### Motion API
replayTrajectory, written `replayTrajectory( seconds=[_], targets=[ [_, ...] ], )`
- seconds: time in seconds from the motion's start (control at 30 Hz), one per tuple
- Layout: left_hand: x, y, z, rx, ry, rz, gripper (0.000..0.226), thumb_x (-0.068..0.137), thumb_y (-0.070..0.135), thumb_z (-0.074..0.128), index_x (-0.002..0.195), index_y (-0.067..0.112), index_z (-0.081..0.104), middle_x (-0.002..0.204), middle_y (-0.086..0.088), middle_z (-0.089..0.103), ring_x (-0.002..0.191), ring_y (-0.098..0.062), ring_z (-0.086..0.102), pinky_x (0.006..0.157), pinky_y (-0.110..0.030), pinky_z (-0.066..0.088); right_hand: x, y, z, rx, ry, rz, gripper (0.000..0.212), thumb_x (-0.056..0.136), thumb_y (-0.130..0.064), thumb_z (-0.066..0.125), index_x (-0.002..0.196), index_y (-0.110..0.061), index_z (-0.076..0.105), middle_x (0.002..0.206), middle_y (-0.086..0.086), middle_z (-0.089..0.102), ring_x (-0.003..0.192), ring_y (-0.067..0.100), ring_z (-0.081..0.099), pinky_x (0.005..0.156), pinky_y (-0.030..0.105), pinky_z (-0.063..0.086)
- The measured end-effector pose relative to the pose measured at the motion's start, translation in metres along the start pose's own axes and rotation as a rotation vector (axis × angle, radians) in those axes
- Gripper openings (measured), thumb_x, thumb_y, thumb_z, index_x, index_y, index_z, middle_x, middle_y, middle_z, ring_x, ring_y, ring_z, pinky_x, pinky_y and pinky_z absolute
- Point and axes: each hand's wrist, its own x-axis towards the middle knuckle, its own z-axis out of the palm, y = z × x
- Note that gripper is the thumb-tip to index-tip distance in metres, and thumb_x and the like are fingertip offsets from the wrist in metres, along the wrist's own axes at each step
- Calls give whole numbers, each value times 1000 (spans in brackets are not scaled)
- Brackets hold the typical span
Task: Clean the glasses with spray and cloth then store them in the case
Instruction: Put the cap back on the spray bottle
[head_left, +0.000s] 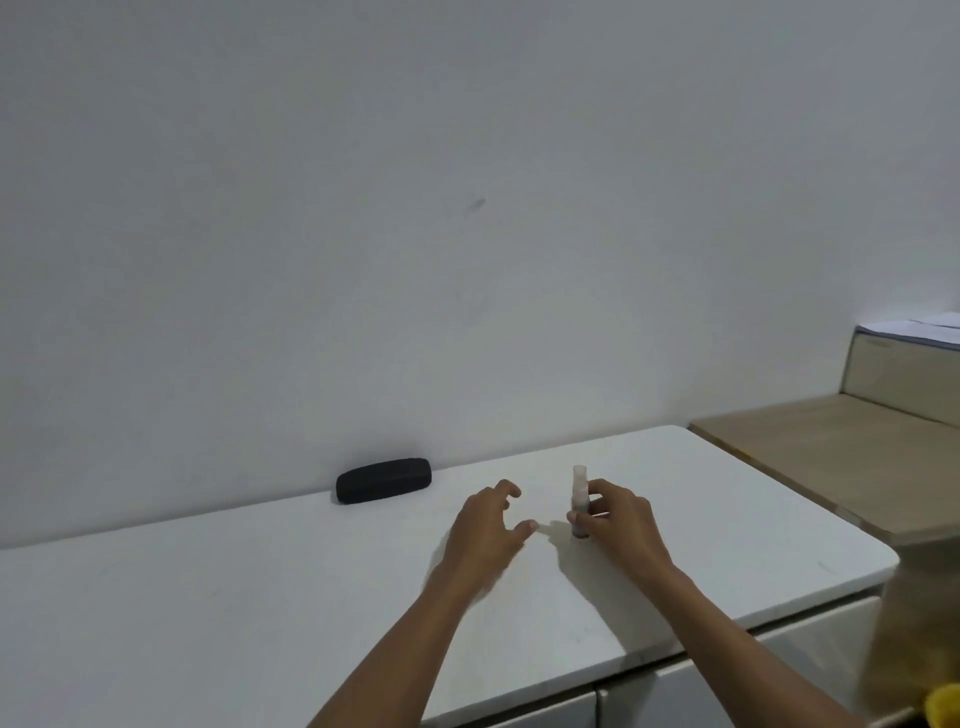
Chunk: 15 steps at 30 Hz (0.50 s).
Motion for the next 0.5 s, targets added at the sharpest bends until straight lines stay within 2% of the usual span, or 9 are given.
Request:
replayTrajectory(
  seconds=[0.1,0.23,0.33,0.4,0.5],
  targets=[
    [-10,-42,-23,156,16,-55,49,92,51,62,133,27,53,128,0,58,127,-18,54,104,-39,46,8,-10,6,-21,-7,-10,9,86,-23,77,94,-23,73,80,-8,79,78,5,73,71,30,53],
    [-14,-81,-48,352,88,-197,67,96,59,49,146,15,45,151,-5,46,147,-25,32,119,-39,30,17,-29,28,38,-32,-22,8,86,-21,76,91,-24,72,74,-7,79,76,7,74,68,31,51],
    [-13,-96,-53,446,54,-278,81,94,70,39,149,10,39,160,-12,33,152,-30,22,122,-42,23,28,-42,48,61,-61,-29,9,86,-19,76,94,-22,72,74,-6,79,78,12,74,69,32,52],
    [-9,-98,-51,495,38,-312,89,92,74,33,150,6,36,162,-17,27,152,-33,19,122,-44,21,37,-52,63,76,-65,-30,11,86,-20,76,96,-21,72,79,-5,79,76,13,72,65,29,50],
    [-4,-99,-46,559,-5,-330,95,92,75,26,156,4,25,165,-21,17,153,-35,15,124,-45,15,55,-66,85,92,-68,-31,13,87,-19,76,98,-21,70,80,-4,75,71,9,69,59,24,44]
  ],
)
